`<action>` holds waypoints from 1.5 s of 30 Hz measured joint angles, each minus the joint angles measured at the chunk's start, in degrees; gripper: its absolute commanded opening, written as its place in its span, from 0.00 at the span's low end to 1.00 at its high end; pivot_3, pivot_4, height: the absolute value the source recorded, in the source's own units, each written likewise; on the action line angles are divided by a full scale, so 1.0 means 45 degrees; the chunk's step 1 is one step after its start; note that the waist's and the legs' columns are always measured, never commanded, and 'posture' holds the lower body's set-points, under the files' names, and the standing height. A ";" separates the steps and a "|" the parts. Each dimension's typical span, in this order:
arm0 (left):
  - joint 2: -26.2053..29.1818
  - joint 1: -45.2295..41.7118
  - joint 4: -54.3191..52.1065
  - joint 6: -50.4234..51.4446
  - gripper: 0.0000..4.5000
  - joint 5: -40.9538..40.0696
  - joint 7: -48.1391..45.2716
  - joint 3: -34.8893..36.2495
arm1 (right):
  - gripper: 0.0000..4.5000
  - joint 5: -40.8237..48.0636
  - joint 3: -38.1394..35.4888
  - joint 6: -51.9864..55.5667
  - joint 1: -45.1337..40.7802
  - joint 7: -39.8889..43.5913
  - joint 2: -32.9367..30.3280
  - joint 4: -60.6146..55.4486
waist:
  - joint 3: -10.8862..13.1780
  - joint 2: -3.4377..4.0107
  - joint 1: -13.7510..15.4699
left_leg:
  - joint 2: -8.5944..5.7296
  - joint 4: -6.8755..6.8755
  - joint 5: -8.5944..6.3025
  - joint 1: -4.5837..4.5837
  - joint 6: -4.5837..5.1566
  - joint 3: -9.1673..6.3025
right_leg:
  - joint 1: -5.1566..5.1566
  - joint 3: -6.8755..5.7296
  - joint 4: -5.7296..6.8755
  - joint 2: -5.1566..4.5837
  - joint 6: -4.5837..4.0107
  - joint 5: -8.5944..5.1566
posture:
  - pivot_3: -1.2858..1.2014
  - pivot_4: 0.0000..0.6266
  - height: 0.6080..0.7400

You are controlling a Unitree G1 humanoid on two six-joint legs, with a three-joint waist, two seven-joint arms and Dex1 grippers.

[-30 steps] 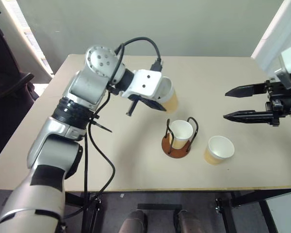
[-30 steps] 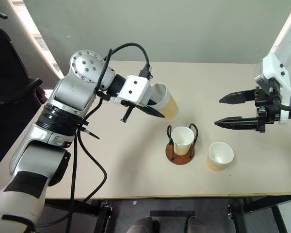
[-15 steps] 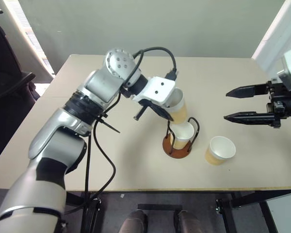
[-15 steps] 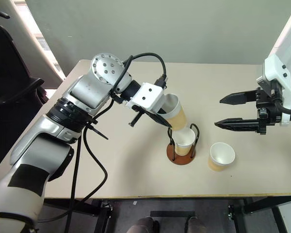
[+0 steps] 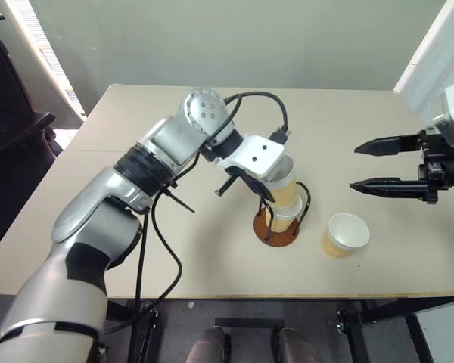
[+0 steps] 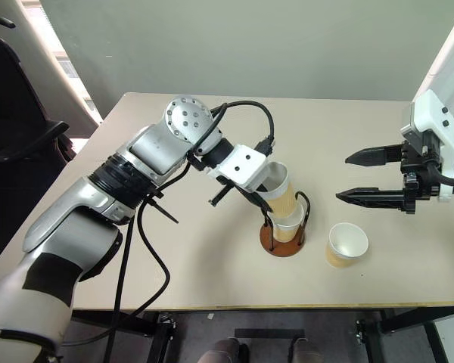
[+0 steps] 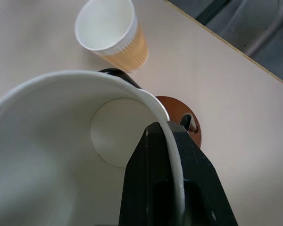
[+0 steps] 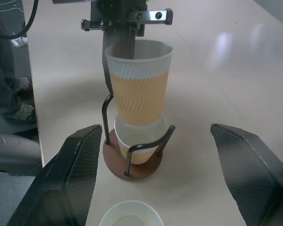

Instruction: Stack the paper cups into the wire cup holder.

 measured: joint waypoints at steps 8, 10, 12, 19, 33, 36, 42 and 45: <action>-0.1026 -0.0001 0.0934 -0.0698 0.29 0.0910 -0.0009 0.0082 | 0.85 0.0252 -0.0068 0.0202 0.0175 -0.0199 -0.0130 -0.0224 | 0.0000 0.0000 0.0051 | 0.0000 0.0007 -0.0007 0.0002 0.0006 0.0006 | 0.0008 0.0002 0.0001 -0.0001 0.0009 -0.0006 | 0.52 0.24 1.00; -0.1197 -0.0016 0.1067 -0.0803 0.45 0.1050 -0.0009 0.0192 | 0.85 0.0272 -0.0083 0.0249 0.0201 -0.0240 -0.0153 -0.0270 | 0.0000 0.0000 0.0051 | 0.0000 0.0006 -0.0008 0.0002 0.0006 0.0006 | 0.0007 0.0003 0.0001 -0.0001 0.0013 -0.0008 | 0.52 0.24 1.00; -0.1283 -0.0127 0.1209 -0.0821 0.62 0.1071 -0.0011 0.0257 | 0.85 0.0312 -0.0088 0.0294 0.0210 -0.0258 -0.0169 -0.0301 | 0.0000 0.0000 0.0051 | 0.0000 0.0005 -0.0009 0.0002 0.0007 0.0006 | 0.0007 0.0003 0.0000 -0.0001 0.0015 -0.0009 | 0.52 0.24 1.00; -0.1691 -0.0565 0.1485 -0.0688 0.99 0.1068 -0.0024 0.1100 | 0.85 0.0368 -0.0089 0.0316 0.0208 -0.0428 -0.0223 -0.0305 | 0.0000 0.0000 0.0063 | 0.0000 0.0007 -0.0018 0.0000 0.0017 0.0011 | 0.0012 0.0006 -0.0007 -0.0002 0.0026 -0.0016 | 0.52 0.24 1.00; -0.0588 0.0034 0.1077 0.2603 0.99 0.0543 0.0013 0.5018 | 0.85 0.0531 -0.0254 0.1025 0.1774 -0.1655 -0.0115 -0.1676 | -0.0008 0.0014 0.0047 | 0.0001 0.0000 -0.0013 0.0010 0.0008 0.0018 | 0.0006 0.0010 -0.0001 0.0002 0.0047 -0.0043 | 0.52 0.24 1.00; 0.0950 0.1219 -0.0098 0.3378 0.99 -0.0066 -0.0034 0.5130 | 0.85 0.0539 -0.0288 0.1257 0.2406 -0.1771 -0.0230 -0.2272 | -0.0012 0.0022 0.0005 | 0.0000 0.0003 -0.0015 0.0017 0.0006 0.0024 | 0.0003 0.0020 0.0007 0.0005 0.0051 -0.0055 | 0.52 0.24 1.00; 0.3479 0.3356 -0.2100 0.3947 0.99 -0.1552 -0.0052 0.5080 | 0.85 0.0800 -0.0283 0.1879 0.2740 -0.1896 -0.0645 -0.2880 | -0.0011 0.0021 0.0122 | -0.0007 0.0020 -0.0012 0.0013 0.0007 0.0012 | 0.0019 0.0020 -0.0002 0.0005 0.0046 -0.0058 | 0.52 0.24 1.00; 0.3955 0.4329 -0.2962 0.4261 0.99 -0.2056 -0.0055 0.5620 | 0.85 0.1026 -0.0166 0.2157 0.2677 -0.2004 -0.0679 -0.3308 | -0.0012 0.0021 0.0142 | -0.0015 0.0027 -0.0013 0.0026 0.0009 0.0012 | 0.0035 0.0020 0.0004 0.0002 0.0040 -0.0062 | 0.52 0.24 1.00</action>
